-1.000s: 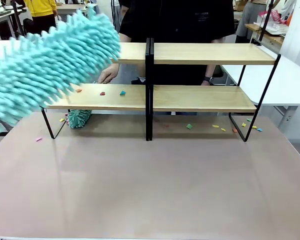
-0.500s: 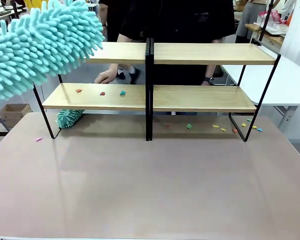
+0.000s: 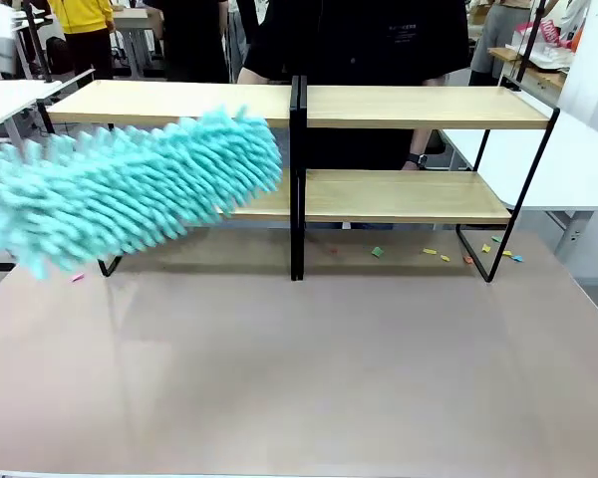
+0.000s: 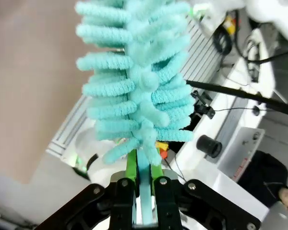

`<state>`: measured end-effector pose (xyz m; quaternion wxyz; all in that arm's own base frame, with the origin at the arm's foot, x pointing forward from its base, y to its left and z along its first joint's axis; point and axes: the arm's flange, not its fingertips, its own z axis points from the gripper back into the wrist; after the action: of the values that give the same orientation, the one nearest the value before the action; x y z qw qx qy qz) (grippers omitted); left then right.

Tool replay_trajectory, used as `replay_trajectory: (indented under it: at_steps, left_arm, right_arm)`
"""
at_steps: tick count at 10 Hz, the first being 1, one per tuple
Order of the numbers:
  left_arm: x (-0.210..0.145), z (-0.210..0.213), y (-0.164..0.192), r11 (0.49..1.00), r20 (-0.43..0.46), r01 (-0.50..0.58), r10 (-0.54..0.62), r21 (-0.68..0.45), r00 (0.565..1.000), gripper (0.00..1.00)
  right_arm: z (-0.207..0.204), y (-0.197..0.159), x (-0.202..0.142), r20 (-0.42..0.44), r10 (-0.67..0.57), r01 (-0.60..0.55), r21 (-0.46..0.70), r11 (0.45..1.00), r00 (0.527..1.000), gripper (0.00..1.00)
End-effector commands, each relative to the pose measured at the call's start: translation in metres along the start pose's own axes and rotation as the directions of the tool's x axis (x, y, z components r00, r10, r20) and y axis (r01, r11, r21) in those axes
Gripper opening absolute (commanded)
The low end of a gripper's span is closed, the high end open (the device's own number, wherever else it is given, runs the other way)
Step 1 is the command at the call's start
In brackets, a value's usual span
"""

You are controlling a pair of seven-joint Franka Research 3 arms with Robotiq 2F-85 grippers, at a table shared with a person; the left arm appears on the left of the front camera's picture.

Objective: Clean the shelves.
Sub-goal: Clean another randomly selected level of the Shelf with the Duster.

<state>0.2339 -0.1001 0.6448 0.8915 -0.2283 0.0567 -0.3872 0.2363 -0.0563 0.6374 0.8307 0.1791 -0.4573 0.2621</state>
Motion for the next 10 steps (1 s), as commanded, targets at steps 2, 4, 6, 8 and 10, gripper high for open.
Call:
replay_trajectory:
  at_steps: [2,4,6,8,10]
  left_arm:
    - [0.094,-0.029,0.006,0.988,-0.044,-0.154,0.152,-0.032,0.987,0.12]
    - [0.167,-0.077,0.015,0.971,-0.136,-0.233,0.224,-0.057,0.965,0.12]
    - [0.219,-0.127,0.019,0.930,-0.141,-0.365,0.366,0.033,0.920,0.12]
    - [0.263,-0.152,0.012,0.901,-0.040,-0.433,0.433,0.003,0.901,0.12]
    - [0.224,-0.149,0.024,0.934,-0.106,-0.356,0.356,0.020,0.928,0.12]
  right_arm:
    - [-0.001,-0.001,-0.001,0.006,0.012,-0.012,0.004,1.000,1.000,1.00]
    - [-0.001,-0.001,-0.001,0.006,0.012,-0.012,0.004,1.000,1.000,1.00]
    - [-0.001,-0.001,-0.001,0.006,0.012,-0.012,0.004,1.000,1.000,1.00]
    - [-0.001,-0.001,-0.001,0.006,0.012,-0.012,0.004,1.000,1.000,1.00]
    - [-0.001,-0.001,-0.001,0.006,0.012,-0.012,0.004,1.000,1.000,1.00]
